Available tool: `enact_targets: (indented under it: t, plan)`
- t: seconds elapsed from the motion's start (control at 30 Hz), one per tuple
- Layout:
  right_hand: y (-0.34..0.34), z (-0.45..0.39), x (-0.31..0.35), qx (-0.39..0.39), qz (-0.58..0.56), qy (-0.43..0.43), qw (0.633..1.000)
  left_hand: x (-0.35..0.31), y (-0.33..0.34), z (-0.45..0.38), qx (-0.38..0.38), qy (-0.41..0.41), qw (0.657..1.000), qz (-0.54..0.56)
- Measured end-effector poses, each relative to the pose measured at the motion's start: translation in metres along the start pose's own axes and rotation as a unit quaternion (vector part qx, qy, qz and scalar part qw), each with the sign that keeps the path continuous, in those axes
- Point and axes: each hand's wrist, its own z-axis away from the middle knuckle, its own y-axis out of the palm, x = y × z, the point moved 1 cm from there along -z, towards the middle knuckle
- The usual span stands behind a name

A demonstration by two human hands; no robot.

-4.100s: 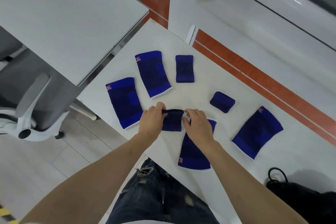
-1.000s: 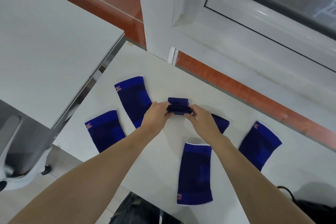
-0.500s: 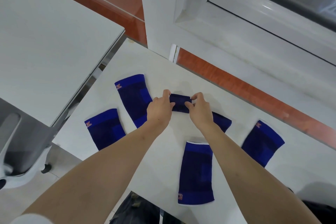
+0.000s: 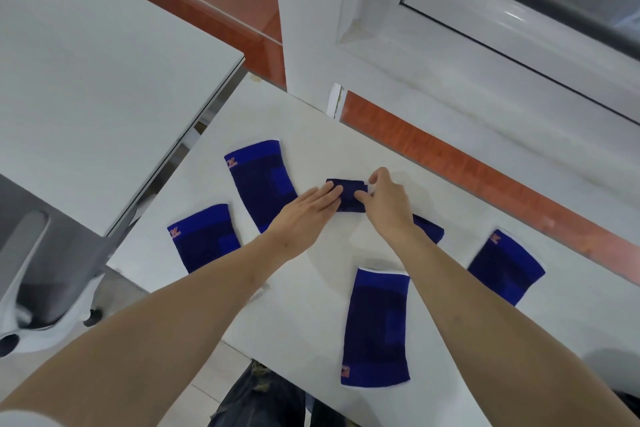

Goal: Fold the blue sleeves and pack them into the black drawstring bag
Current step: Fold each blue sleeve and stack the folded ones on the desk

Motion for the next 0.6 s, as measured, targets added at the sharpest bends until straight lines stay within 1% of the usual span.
enact_targets:
  t: [0.07,0.13,0.2,0.4,0.6]
  plan:
    - [-0.003,0.005,-0.001,-0.04,0.069,-0.093,0.992,0.006,-0.001,0.004,0.055,0.01,0.998,-0.036]
    - [-0.002,0.011,-0.006,-0.051,0.166,-0.187,0.967,0.007,-0.001,0.006,0.073,0.016,0.995,-0.063]
    - [0.002,0.014,-0.014,-0.044,0.234,-0.227,0.944,0.006,0.0,0.007,0.078,0.019,0.994,-0.071]
    - [0.006,0.009,-0.017,-0.001,0.246,-0.169,0.954,0.001,0.003,0.001,0.094,0.009,0.988,-0.121]
    - [0.003,0.007,-0.014,0.03,0.291,-0.18,0.939,-0.001,0.003,-0.001,0.118,-0.01,0.985,-0.123]
